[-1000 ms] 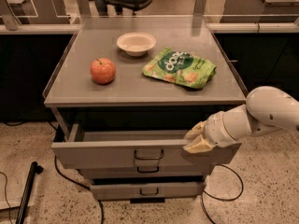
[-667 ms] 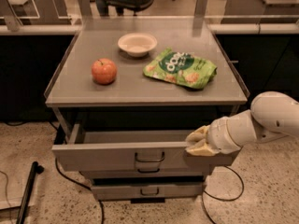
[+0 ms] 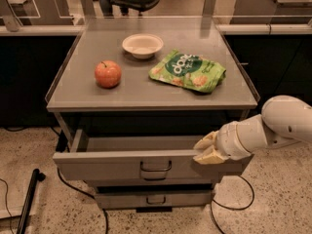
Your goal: Open top drawer
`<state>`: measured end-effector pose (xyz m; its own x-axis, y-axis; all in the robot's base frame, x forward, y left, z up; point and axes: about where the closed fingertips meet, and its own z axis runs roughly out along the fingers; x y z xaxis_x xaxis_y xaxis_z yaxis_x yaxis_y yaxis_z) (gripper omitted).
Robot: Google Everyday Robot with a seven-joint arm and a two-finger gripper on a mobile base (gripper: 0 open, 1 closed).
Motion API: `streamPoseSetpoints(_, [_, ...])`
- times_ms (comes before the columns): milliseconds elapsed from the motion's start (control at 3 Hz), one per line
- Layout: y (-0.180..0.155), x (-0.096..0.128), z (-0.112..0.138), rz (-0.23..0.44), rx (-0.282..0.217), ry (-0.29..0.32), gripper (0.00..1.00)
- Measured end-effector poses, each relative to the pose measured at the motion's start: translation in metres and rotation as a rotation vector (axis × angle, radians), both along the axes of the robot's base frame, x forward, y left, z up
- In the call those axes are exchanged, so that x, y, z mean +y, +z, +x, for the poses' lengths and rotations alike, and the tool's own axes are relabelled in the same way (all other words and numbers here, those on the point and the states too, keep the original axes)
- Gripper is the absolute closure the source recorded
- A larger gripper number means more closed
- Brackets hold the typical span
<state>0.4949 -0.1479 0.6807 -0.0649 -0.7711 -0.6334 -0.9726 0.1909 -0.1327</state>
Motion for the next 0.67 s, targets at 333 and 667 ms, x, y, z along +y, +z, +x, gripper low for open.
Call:
streamPoseSetpoints(333, [0.0000,0.0000,0.0000,0.000,0.000,0.000,0.35])
streamPoseSetpoints(667, [0.0000,0.0001,0.0000,0.000,0.000,0.000,0.31])
